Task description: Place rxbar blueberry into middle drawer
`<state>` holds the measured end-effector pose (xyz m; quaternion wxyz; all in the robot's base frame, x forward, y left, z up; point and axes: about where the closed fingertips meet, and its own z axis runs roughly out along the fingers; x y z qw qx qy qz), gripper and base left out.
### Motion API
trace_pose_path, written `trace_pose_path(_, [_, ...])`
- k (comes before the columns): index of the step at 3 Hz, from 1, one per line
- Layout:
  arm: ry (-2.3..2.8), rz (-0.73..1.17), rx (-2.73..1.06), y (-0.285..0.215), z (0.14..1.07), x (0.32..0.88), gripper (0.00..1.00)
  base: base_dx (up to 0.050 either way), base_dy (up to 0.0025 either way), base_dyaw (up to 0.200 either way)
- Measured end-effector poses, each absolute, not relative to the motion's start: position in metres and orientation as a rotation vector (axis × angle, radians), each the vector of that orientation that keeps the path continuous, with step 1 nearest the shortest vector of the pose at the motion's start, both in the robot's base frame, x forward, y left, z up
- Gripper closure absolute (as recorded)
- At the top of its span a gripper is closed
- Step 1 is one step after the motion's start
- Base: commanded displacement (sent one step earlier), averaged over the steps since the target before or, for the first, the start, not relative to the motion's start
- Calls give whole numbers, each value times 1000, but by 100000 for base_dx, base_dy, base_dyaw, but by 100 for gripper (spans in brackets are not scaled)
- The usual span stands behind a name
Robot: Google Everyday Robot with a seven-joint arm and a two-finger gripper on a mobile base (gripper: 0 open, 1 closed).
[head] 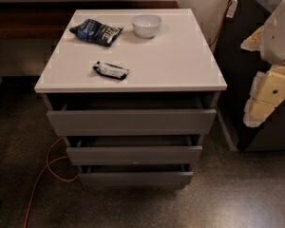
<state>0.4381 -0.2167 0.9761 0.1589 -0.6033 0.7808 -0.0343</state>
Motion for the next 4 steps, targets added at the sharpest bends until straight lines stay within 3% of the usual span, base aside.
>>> trace_pose_path(2, [2237, -53, -1712, -213, 972, 442, 0, 0, 0, 0])
trace_pose_path(4, [2156, 130, -1711, -151, 925, 436, 0, 0, 0, 0])
